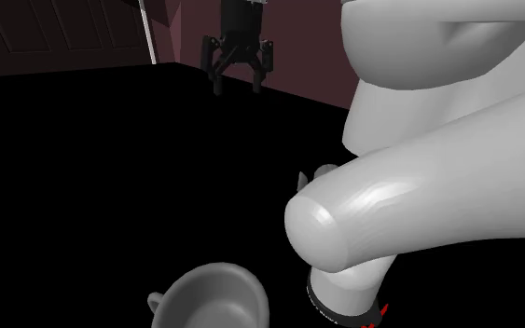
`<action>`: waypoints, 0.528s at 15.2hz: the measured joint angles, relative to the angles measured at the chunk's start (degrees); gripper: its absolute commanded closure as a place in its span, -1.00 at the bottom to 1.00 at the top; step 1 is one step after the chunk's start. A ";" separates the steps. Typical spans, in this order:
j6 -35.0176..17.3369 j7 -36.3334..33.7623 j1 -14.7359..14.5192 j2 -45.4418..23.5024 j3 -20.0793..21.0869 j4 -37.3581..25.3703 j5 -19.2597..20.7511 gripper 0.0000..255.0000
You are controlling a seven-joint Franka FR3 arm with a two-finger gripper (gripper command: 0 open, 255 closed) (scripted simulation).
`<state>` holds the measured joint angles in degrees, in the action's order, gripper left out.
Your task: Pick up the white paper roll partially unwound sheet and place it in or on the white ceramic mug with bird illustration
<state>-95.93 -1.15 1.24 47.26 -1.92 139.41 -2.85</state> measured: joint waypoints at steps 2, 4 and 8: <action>-0.77 -0.85 0.44 -0.21 0.62 0.76 0.55 -1.00; -3.02 -4.03 1.87 -0.75 2.82 3.19 2.34 -1.00; -8.26 -12.32 5.48 -2.71 8.05 8.77 6.87 -1.00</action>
<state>-104.19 -13.47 6.72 44.55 6.14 148.18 4.02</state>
